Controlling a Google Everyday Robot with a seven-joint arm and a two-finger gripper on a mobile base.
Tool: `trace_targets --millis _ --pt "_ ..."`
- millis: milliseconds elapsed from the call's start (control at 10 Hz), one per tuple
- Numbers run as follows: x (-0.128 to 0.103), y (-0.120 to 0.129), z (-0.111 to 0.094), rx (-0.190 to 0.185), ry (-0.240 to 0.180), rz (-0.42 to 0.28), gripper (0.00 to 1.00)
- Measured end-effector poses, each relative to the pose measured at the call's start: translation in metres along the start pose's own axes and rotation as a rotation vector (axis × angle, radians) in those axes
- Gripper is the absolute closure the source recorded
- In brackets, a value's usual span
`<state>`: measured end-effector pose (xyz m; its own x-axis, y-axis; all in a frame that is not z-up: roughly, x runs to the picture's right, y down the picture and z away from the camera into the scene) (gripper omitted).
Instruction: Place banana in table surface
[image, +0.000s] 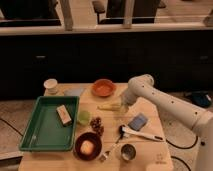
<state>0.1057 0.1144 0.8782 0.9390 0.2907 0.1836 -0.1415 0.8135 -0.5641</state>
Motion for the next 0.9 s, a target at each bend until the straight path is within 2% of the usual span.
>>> trace_targets --millis 900 --pt "0.0048 -0.0027 0.0058 -0.025 0.01 0.016 0.2"
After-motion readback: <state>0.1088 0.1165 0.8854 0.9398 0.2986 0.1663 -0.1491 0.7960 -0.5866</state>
